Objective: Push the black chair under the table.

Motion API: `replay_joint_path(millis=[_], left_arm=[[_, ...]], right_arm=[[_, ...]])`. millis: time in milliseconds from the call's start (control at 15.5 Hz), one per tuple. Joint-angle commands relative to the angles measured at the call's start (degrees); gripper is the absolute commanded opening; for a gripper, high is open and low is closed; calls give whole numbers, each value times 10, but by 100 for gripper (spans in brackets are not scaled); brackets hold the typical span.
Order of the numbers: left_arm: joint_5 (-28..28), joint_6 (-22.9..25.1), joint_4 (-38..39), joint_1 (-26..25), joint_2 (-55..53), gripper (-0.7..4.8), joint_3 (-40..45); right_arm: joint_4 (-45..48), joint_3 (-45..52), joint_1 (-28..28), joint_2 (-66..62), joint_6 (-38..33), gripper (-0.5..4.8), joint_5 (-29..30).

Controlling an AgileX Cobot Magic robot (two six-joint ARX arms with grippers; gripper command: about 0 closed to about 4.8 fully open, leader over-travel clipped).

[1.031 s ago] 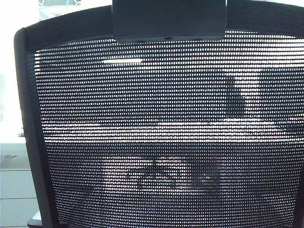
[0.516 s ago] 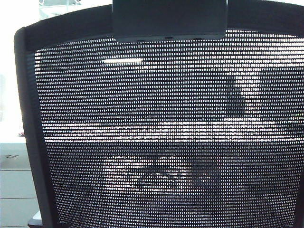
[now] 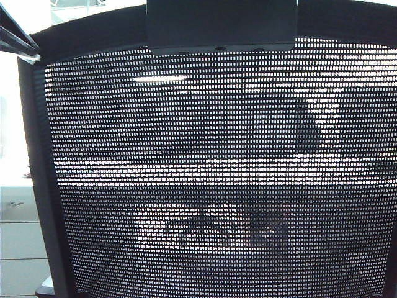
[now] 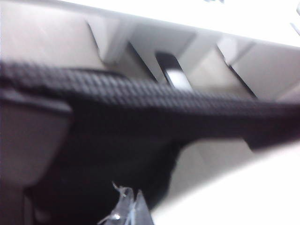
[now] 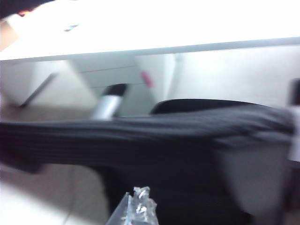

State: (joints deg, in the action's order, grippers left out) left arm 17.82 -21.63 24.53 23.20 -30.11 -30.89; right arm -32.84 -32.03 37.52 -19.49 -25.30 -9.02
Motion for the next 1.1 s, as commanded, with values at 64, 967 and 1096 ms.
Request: replay_joint_path(millis=[64,967,1096], left_arm=[[-16,2,-52,0,-5,-6,32],[-76,22,-256,-1,-99,-6,76],[-78,22,-272,-1,-101,-6,76]], right_arm=[[-2,20,-3,7,-5,-4,-6],[50,23,-63,-39,16,-3,-21],[88,23,-73,-64,17,-4,-9]])
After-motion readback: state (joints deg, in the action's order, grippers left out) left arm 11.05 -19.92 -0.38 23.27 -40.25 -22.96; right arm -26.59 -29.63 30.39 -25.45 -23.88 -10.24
